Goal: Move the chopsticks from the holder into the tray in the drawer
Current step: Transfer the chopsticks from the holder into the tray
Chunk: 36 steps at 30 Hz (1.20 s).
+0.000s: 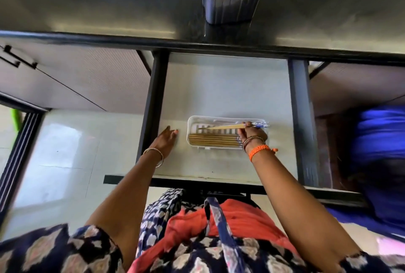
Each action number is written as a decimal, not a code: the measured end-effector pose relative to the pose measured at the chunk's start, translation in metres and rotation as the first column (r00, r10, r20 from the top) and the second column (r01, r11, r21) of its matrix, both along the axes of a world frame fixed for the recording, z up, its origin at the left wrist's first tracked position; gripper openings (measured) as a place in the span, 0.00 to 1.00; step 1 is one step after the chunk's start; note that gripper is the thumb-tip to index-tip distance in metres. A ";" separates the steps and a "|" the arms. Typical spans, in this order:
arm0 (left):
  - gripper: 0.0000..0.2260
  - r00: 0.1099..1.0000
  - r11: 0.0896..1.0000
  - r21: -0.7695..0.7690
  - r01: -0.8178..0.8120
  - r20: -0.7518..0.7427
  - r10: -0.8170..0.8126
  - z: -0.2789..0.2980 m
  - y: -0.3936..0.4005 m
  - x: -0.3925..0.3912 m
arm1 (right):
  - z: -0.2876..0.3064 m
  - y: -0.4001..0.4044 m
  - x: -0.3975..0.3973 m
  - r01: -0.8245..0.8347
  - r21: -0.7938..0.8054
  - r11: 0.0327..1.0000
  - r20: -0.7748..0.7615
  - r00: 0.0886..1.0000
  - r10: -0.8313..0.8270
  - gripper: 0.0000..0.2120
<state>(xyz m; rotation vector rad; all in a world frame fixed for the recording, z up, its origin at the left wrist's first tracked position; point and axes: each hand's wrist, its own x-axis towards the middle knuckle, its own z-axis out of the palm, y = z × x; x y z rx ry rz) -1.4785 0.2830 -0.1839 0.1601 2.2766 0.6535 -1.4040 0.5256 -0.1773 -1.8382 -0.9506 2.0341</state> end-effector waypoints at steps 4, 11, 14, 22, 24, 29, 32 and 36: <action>0.27 0.995 0.995 -0.027 0.092 0.027 -0.092 -0.004 0.006 0.004 | 0.001 -0.001 -0.005 -0.009 -0.026 1.000 -0.053 0.999 0.007 0.13; 0.31 0.997 0.998 -0.048 0.027 0.076 -0.023 -0.003 0.008 0.005 | -0.004 0.001 -0.003 -0.067 -0.066 0.996 -0.071 0.996 0.062 0.13; 0.31 0.996 0.998 -0.060 0.031 0.083 -0.026 -0.005 0.008 0.005 | -0.009 -0.006 -0.005 -0.115 -0.088 0.989 -0.055 0.992 0.110 0.12; 0.29 0.996 0.999 -0.034 0.033 0.089 -0.030 -0.006 0.007 0.006 | -0.009 -0.003 -0.007 -0.128 -0.253 0.959 -0.012 0.992 0.129 0.12; 0.29 0.996 0.999 -0.032 0.031 0.082 -0.028 -0.009 0.005 0.006 | -0.005 -0.001 -0.008 -0.095 -0.250 0.964 0.070 0.991 0.116 0.08; 0.31 0.993 0.999 -0.002 0.053 0.106 -0.052 -0.007 0.006 0.006 | 0.000 -0.008 -0.006 -0.416 0.067 0.907 0.210 0.894 0.395 0.04; 0.36 0.992 1.000 -0.013 0.028 0.120 -0.026 -0.005 0.007 0.007 | -0.001 -0.019 0.001 -0.856 0.450 0.254 0.546 0.489 0.680 0.09; 0.32 0.994 0.998 -0.035 0.046 0.097 -0.043 -0.001 0.008 0.007 | -0.012 -0.021 -0.001 -0.857 0.347 -0.380 0.771 0.030 0.637 0.24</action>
